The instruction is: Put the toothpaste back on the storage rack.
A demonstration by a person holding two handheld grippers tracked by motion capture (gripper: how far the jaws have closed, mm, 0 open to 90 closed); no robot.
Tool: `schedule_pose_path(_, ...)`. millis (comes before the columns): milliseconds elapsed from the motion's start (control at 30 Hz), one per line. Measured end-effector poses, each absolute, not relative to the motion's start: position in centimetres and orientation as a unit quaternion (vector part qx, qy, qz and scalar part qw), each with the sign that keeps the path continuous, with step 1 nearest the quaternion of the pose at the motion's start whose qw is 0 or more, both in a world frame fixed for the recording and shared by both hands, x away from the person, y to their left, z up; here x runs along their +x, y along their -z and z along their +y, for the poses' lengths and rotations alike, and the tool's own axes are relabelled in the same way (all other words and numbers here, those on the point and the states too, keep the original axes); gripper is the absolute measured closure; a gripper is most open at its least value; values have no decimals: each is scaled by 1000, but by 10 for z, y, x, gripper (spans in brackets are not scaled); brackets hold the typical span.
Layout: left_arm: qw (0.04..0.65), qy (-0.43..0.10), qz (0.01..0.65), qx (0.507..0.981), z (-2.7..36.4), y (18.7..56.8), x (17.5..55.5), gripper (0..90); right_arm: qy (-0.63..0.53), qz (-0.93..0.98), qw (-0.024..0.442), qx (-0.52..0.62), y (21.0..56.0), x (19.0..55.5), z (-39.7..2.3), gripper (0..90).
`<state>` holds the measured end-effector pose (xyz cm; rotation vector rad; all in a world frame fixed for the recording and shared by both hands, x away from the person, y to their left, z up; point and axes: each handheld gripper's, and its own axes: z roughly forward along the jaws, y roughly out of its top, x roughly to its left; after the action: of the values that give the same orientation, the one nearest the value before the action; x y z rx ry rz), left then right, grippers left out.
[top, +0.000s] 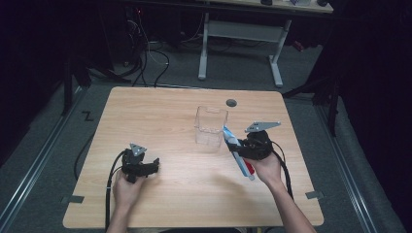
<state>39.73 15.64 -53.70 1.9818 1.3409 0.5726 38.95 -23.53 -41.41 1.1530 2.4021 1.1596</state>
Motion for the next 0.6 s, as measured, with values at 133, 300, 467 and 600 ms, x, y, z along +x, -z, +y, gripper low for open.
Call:
schedule_pose_path(133,334,-219,514,759,156,537,397,191,-402,822,120,385,408,391,-230,704)
schedule_pose_path(300,334,-219,513,759,156,537,397,191,-410,822,118,378,400,395,-225,703)
schedule_pose_path(467,334,-219,514,759,156,537,397,191,-422,818,119,374,391,399,-222,703)
schedule_pose_path(600,334,-219,514,759,156,537,397,191,-427,817,122,368,383,403,-217,703)
